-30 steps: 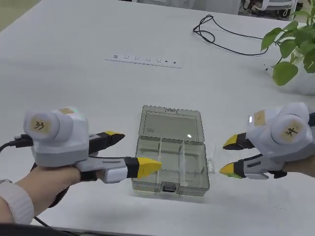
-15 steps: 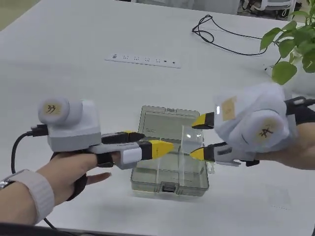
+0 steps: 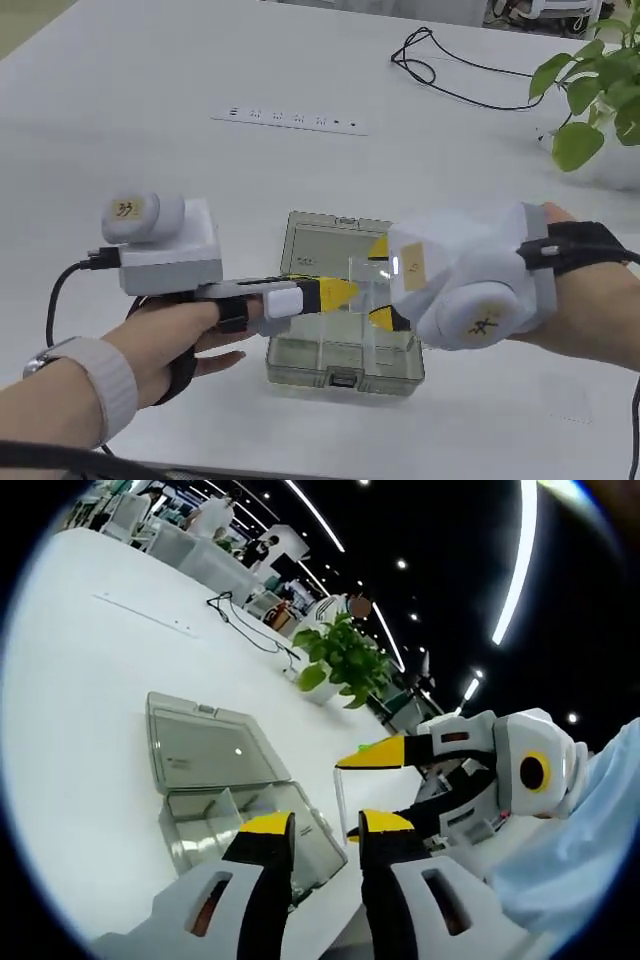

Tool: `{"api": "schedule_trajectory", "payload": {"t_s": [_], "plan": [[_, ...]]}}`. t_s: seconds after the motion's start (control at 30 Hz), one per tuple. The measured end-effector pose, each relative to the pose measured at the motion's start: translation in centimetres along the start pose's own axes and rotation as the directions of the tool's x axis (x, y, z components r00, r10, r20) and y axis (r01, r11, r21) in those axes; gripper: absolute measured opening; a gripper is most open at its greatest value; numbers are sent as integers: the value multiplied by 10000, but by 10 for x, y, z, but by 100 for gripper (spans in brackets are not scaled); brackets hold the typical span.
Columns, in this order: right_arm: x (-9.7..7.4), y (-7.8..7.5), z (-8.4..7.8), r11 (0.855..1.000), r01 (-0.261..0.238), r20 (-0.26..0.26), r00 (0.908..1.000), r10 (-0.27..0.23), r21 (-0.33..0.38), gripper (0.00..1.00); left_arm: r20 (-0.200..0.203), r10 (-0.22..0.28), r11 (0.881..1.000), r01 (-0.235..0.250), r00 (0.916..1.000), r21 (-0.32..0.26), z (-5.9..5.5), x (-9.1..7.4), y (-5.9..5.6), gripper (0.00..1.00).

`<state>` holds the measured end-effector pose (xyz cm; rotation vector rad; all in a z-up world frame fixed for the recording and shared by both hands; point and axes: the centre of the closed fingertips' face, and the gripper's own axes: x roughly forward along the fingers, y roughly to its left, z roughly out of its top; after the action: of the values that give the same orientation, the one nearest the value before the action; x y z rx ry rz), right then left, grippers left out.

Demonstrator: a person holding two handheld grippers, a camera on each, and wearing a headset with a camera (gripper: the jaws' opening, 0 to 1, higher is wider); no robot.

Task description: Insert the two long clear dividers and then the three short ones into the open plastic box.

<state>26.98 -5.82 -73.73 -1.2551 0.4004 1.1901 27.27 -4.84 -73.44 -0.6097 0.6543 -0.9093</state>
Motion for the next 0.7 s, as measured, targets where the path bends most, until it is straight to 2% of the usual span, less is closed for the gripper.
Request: {"api": "schedule_trajectory", "payload": {"t_s": [0.33, 0.53, 0.7], "plan": [[3, 4, 3, 9997, -25, -51, 10000, 24, -228, 32, -233, -112, 9986, 100, 9997, -517, -7, 6, -3, 1], [2, 6, 3, 9996, -83, -50, 10000, 82, -265, 32, -250, -304, 9952, 279, 9992, -939, -9, 7, -8, 0], [0, 8, 4, 9995, -99, 3, 10000, 99, -295, 32, -236, -394, 9936, 366, 9989, -1072, -10, 6, -10, 0]]}}
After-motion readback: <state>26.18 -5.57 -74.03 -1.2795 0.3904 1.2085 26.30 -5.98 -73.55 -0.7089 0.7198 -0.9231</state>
